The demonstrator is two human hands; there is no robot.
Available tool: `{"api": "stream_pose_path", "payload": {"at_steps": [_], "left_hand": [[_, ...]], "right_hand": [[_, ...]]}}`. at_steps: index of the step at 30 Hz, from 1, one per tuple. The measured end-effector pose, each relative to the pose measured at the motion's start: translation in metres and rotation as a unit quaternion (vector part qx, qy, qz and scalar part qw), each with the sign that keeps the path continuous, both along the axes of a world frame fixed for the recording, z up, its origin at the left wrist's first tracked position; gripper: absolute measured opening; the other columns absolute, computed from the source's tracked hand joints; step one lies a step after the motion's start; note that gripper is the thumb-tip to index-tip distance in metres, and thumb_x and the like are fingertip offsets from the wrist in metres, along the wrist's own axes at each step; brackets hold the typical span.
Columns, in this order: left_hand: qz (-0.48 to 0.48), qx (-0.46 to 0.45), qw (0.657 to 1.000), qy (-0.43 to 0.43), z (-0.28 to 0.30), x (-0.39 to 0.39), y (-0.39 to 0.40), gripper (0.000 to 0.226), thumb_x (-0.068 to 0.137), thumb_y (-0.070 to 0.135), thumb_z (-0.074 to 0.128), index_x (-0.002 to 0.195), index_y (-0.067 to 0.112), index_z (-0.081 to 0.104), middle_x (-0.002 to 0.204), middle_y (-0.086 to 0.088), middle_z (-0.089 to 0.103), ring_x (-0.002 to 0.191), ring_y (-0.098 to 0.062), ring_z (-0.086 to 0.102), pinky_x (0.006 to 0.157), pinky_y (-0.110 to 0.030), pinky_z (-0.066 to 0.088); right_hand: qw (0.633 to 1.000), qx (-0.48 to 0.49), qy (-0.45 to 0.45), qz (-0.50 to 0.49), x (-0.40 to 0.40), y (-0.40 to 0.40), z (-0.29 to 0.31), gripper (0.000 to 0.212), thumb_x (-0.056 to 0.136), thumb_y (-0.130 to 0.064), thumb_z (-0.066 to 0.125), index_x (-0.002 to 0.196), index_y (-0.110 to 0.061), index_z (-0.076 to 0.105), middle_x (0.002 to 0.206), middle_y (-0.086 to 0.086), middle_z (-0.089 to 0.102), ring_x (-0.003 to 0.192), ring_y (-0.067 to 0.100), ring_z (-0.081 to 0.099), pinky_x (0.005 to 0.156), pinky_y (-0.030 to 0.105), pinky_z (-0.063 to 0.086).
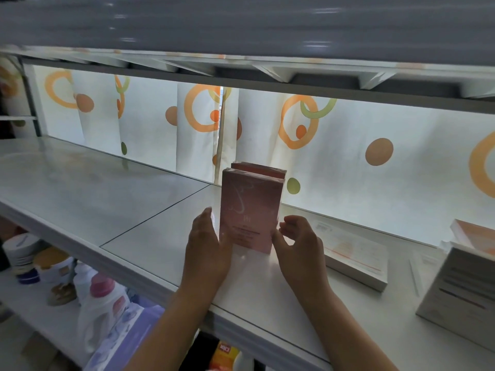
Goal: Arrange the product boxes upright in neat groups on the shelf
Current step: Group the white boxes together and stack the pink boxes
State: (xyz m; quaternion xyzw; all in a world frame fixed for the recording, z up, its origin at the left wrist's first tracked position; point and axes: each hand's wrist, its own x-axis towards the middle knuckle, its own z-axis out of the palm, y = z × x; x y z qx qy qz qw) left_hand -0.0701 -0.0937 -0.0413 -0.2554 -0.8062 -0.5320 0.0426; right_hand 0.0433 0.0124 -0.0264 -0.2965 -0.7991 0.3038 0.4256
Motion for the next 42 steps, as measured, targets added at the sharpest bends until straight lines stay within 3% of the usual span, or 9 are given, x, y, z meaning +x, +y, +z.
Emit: {"api": "stream_pose_path", "payload": {"at_steps": [3, 6, 11, 15, 19, 27, 30, 35, 42], "left_hand": [[0.03, 0.076, 0.996, 0.037, 0.004, 0.006, -0.006, 0.049, 0.092, 0.024, 0.058, 0.137, 0.024, 0.04, 0.139, -0.003, 0.048, 0.123, -0.023, 0.051, 0.1, -0.042, 0.047], [0.074, 0.191, 0.977, 0.058, 0.012, 0.017, -0.018, 0.037, 0.09, 0.009, 0.054, 0.121, 0.028, 0.049, 0.123, 0.004, 0.055, 0.109, -0.018, 0.057, 0.087, -0.031, 0.05], [-0.02, 0.206, 0.966, 0.156, 0.015, 0.057, -0.018, 0.028, 0.091, 0.005, 0.054, 0.108, 0.028, 0.053, 0.107, 0.019, 0.053, 0.098, 0.007, 0.053, 0.083, -0.016, 0.047], [-0.11, 0.173, 0.952, 0.229, 0.015, 0.089, 0.008, 0.036, 0.087, 0.0, 0.059, 0.107, 0.028, 0.05, 0.106, 0.013, 0.053, 0.092, 0.0, 0.054, 0.08, -0.014, 0.048], [-0.201, 0.083, 0.948, 0.234, 0.014, 0.102, 0.043, 0.033, 0.087, 0.006, 0.062, 0.112, 0.026, 0.054, 0.117, 0.007, 0.058, 0.101, -0.007, 0.057, 0.089, -0.022, 0.051], [-0.204, -0.068, 0.936, 0.279, 0.013, 0.093, 0.085, 0.038, 0.088, 0.012, 0.057, 0.126, 0.017, 0.051, 0.125, 0.001, 0.055, 0.108, -0.016, 0.055, 0.082, -0.023, 0.046], [-0.228, -0.108, 0.93, 0.268, 0.008, 0.089, 0.096, 0.045, 0.089, 0.013, 0.055, 0.133, 0.016, 0.045, 0.136, -0.002, 0.048, 0.119, -0.019, 0.05, 0.093, -0.03, 0.047], [-0.259, -0.181, 0.933, 0.174, -0.008, 0.085, 0.104, 0.058, 0.094, 0.025, 0.051, 0.146, 0.019, 0.027, 0.156, -0.009, 0.021, 0.142, -0.025, 0.025, 0.114, -0.035, 0.026], [-0.242, -0.188, 0.937, 0.166, -0.003, 0.088, 0.1, 0.059, 0.089, 0.024, 0.057, 0.142, 0.015, 0.031, 0.138, -0.008, 0.049, 0.12, -0.025, 0.05, 0.098, -0.033, 0.041]], "right_hand": [[1.0, 0.016, -0.012, -0.024, 0.008, -0.002, 0.001, 0.031, 0.089, -0.013, 0.063, 0.119, -0.012, 0.058, 0.111, 0.002, 0.069, 0.101, 0.015, 0.064, 0.081, 0.021, 0.044], [0.996, 0.051, -0.024, -0.064, 0.023, 0.003, 0.005, 0.024, 0.088, -0.007, 0.061, 0.111, -0.011, 0.061, 0.106, 0.004, 0.071, 0.096, 0.019, 0.067, 0.079, 0.02, 0.044], [0.991, 0.094, -0.051, -0.08, 0.054, 0.01, 0.015, 0.022, 0.087, 0.001, 0.059, 0.106, -0.01, 0.064, 0.105, 0.004, 0.071, 0.093, 0.019, 0.067, 0.08, 0.018, 0.045], [0.984, 0.105, -0.103, -0.101, 0.081, 0.018, 0.018, 0.034, 0.085, 0.007, 0.053, 0.112, -0.011, 0.064, 0.115, 0.005, 0.069, 0.1, 0.022, 0.066, 0.086, 0.027, 0.051], [0.973, 0.113, -0.169, -0.113, 0.105, 0.024, 0.01, 0.034, 0.086, 0.0, 0.063, 0.118, -0.011, 0.063, 0.123, 0.007, 0.065, 0.103, 0.021, 0.066, 0.086, 0.017, 0.044], [0.955, 0.105, -0.243, -0.13, 0.119, 0.044, 0.004, 0.034, 0.084, -0.008, 0.054, 0.118, -0.007, 0.057, 0.117, 0.01, 0.057, 0.103, 0.024, 0.055, 0.084, 0.029, 0.047], [0.953, 0.078, -0.252, -0.147, 0.117, 0.049, -0.001, 0.036, 0.084, -0.012, 0.052, 0.12, -0.008, 0.054, 0.122, 0.009, 0.052, 0.11, 0.025, 0.05, 0.089, 0.031, 0.044], [0.949, 0.01, -0.25, -0.191, 0.117, 0.053, -0.012, 0.043, 0.087, -0.022, 0.052, 0.128, -0.012, 0.05, 0.134, 0.016, 0.044, 0.126, 0.032, 0.043, 0.102, 0.036, 0.042], [0.954, 0.008, -0.238, -0.181, 0.119, 0.055, -0.016, 0.034, 0.092, -0.017, 0.047, 0.126, -0.013, 0.051, 0.113, 0.015, 0.054, 0.105, 0.033, 0.055, 0.087, 0.034, 0.046]]}}
